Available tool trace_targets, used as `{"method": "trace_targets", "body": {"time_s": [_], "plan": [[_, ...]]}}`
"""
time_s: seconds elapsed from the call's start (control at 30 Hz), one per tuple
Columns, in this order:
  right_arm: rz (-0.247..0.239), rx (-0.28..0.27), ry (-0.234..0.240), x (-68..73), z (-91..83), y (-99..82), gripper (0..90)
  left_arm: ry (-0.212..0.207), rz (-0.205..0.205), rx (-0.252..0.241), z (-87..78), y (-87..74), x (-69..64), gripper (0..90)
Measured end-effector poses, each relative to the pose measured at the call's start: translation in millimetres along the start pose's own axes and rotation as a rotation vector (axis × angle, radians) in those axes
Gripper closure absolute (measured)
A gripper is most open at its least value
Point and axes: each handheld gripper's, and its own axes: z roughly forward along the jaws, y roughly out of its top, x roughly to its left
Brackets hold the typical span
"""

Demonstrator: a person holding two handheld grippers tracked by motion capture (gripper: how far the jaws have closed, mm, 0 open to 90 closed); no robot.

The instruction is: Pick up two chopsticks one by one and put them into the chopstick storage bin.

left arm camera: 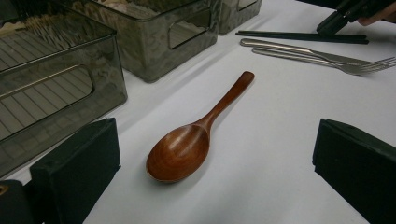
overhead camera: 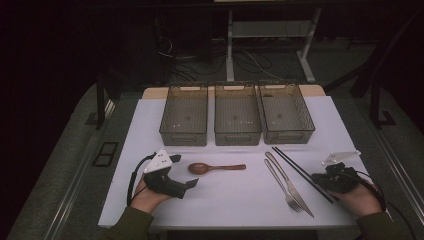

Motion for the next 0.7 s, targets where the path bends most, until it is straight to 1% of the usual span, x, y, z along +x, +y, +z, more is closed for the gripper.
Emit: {"method": "trace_targets", "body": {"time_s": [0.07,0.1,0.4,0.5,0.57,0.6,0.7], "plan": [[0.006,0.000,-0.001,0.2,0.0,0.1,84.7,0.000,-0.001,0.000,0.1,-0.1,-0.1,0.0],[0.022,0.003,0.001,0.0,-0.4,0.2,84.8,0.000,0.000,0.001,0.0,-0.2,0.0,0.0],[0.031,-0.007,0.012,-2.3,-0.9,-0.5,84.9,-0.003,0.003,-0.003,0.1,-0.2,0.1,0.0],[0.036,-0.021,0.002,-4.5,-3.0,-0.7,84.9,-0.004,0.002,-0.001,0.4,-0.4,-0.2,0.0],[0.032,-0.027,0.002,-6.1,-4.3,-1.0,84.9,-0.004,0.003,0.000,0.2,-0.3,-0.2,0.0],[0.042,-0.041,0.006,-8.1,-6.6,-1.5,85.0,-0.004,0.003,-0.002,0.3,-0.3,-0.2,0.0],[0.045,-0.050,0.010,-9.6,-8.1,-1.9,84.9,-0.004,0.004,-0.003,0.3,-0.2,-0.2,0.0]]}}
